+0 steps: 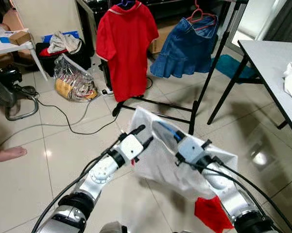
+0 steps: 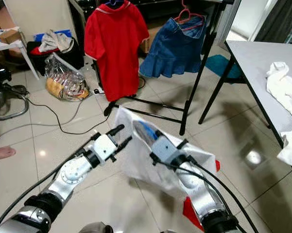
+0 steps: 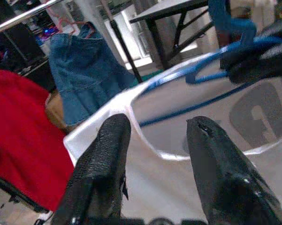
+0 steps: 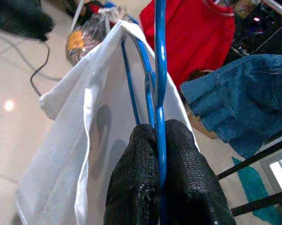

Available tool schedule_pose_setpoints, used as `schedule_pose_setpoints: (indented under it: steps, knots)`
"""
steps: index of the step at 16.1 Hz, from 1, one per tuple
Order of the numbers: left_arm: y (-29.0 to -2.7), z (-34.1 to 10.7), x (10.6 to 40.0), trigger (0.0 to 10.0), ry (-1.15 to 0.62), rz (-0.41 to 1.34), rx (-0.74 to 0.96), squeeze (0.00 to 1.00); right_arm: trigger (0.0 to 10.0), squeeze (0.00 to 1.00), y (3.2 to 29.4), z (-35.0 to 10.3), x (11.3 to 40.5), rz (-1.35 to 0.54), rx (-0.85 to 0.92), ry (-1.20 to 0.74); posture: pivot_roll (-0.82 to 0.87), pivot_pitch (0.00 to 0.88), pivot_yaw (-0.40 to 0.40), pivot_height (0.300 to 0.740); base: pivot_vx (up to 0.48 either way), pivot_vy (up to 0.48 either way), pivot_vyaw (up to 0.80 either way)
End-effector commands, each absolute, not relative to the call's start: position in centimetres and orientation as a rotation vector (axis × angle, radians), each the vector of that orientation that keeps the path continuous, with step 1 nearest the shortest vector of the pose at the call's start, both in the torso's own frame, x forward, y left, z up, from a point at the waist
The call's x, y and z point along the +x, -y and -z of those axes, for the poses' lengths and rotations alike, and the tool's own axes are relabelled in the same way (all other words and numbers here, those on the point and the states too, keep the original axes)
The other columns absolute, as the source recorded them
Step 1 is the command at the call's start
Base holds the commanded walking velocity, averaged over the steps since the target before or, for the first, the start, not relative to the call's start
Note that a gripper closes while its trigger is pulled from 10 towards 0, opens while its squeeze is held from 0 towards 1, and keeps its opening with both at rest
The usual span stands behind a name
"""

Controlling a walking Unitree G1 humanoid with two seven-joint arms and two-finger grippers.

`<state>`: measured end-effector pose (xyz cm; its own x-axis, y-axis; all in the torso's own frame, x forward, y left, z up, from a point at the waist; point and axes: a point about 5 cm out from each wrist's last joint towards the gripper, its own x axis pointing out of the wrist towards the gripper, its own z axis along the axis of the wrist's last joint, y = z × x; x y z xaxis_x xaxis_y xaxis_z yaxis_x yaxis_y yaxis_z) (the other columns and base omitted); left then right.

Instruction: Hang hanger

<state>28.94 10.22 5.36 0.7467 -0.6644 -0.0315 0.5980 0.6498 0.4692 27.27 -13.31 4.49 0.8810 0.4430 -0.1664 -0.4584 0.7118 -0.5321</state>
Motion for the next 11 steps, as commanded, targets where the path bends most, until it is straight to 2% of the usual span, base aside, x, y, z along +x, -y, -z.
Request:
schedule_pose_setpoints:
  steps: [1, 2, 3, 5, 8, 9, 10, 11]
  knots:
    - [-10.1, -5.3, 28.6, 10.0, 0.161, 0.735, 0.512, 1.0, 10.0, 0.0, 13.5, -4.9, 27.6, -0.506, -0.636, 0.016, 0.08, 0.003, 0.029, 0.74, 0.0, 0.0, 0.0]
    - [-10.1, -5.2, 28.6, 10.0, 0.153, 0.748, 0.528, 1.0, 10.0, 0.0, 13.6, -4.8, 27.5, -0.512, -0.647, 0.02, 0.08, 0.003, 0.029, 0.74, 0.0, 0.0, 0.0]
    - [-10.3, -5.1, 28.6, 10.0, 0.142, 0.762, 0.544, 0.53, 10.0, 0.0, 13.6, -4.9, 27.5, -0.514, -0.651, 0.024, 0.08, 0.004, 0.03, 0.74, 0.0, 0.0, 0.0]
    - [-10.9, -4.9, 28.7, 10.0, 0.115, 0.785, 0.591, 0.0, 10.0, 0.0, 13.7, -5.0, 27.6, -0.514, -0.652, 0.03, 0.08, 0.003, 0.03, 0.74, 0.0, 0.0, 0.0]
    - [-12.8, -5.4, 29.4, 10.0, 0.108, 0.739, 0.596, 0.0, 10.0, 0.0, 13.9, -5.0, 27.8, -0.522, -0.65, 0.041, 0.08, 0.0, 0.03, 0.74, 0.0, 0.0, 0.0]
    - [-12.9, -5.5, 29.4, 10.0, 0.113, 0.734, 0.601, 0.57, 10.0, 0.0, 13.9, -5.0, 27.7, -0.526, -0.649, 0.041, 0.08, 0.0, 0.03, 0.74, 0.0, 0.0, 0.0]
    - [-13.0, -5.6, 29.5, 10.0, 0.115, 0.733, 0.606, 0.96, 10.0, 0.0, 13.9, -4.9, 27.7, -0.533, -0.647, 0.043, 0.09, 0.0, 0.03, 0.74, 0.0, 0.0, 0.0]
    - [-13.1, -5.7, 29.5, 10.0, 0.117, 0.741, 0.62, 0.03, 10.0, 0.0, 13.9, -5.0, 27.4, -0.574, -0.676, 0.064, 0.09, 0.0, 0.031, 0.74, 0.0, 0.0, 0.0]
